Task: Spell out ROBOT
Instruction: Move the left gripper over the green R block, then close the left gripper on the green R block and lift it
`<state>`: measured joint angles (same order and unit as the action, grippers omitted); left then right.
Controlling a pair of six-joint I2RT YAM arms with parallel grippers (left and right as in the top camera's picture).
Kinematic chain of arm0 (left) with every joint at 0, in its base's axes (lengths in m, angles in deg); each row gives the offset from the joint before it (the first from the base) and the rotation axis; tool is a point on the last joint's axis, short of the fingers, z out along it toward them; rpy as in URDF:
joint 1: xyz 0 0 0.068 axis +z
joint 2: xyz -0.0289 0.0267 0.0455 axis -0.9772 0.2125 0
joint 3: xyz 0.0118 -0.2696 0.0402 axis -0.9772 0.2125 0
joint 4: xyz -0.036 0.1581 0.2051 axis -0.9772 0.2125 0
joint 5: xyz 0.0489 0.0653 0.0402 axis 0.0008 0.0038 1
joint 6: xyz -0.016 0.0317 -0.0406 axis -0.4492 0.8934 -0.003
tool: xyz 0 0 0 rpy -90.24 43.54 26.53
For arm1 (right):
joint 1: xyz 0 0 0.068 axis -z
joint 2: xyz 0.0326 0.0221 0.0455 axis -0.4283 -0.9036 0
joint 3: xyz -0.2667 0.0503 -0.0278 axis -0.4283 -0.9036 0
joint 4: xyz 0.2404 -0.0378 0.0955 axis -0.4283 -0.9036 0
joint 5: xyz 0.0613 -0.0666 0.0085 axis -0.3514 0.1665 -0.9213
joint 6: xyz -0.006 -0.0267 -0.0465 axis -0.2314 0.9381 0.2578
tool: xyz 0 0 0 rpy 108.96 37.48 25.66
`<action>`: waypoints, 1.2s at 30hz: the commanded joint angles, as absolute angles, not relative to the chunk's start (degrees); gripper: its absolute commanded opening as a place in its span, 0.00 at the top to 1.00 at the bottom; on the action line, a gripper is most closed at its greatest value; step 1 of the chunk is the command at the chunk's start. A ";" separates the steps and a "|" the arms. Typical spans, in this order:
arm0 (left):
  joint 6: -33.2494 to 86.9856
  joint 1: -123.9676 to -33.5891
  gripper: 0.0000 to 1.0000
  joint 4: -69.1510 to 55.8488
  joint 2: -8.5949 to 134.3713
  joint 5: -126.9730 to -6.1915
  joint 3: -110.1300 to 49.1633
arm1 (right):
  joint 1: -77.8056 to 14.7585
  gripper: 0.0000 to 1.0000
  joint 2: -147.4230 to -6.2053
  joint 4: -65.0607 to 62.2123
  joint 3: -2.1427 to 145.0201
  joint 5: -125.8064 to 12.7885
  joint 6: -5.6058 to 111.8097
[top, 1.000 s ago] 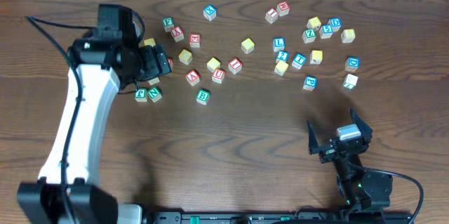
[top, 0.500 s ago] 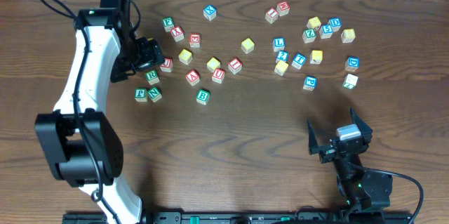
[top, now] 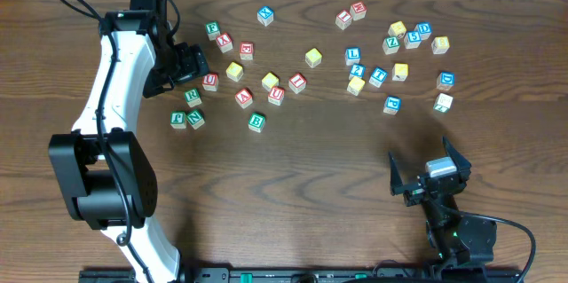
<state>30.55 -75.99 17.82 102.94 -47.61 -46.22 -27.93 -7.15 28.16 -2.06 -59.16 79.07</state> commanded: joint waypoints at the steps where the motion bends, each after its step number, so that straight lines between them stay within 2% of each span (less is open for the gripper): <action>1: 31.53 -75.77 0.05 18.12 103.68 -46.85 -46.40 | -27.56 0.01 -7.06 27.90 -2.12 -59.16 78.22; 4: 31.51 -75.75 0.05 18.19 103.71 -43.61 -45.13 | -27.56 0.01 -7.06 27.90 -2.12 -59.16 78.22; 13: 31.49 -75.82 0.05 13.93 103.75 -43.63 -36.71 | -27.56 0.01 -7.06 27.90 -2.12 -59.16 78.22; 17: 31.53 -75.82 0.09 11.65 103.77 -42.43 -34.31 | -27.56 0.01 -7.06 27.90 -2.12 -59.16 78.22; 23: 29.96 -75.88 0.08 10.87 104.23 -38.23 -34.31 | -27.56 0.01 -7.06 27.90 -2.12 -59.16 78.22; 25: 29.98 -76.28 0.00 10.58 106.44 -38.28 -34.53 | -27.56 0.01 -7.06 27.90 -2.12 -59.16 78.22; 36: 29.98 -78.83 0.01 4.90 109.24 -38.26 -35.40 | -27.56 0.01 -7.06 27.90 -2.12 -59.16 78.22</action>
<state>30.09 -78.96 5.67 109.37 -38.98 -34.61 -27.93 -7.15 28.14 -2.06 -59.16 79.07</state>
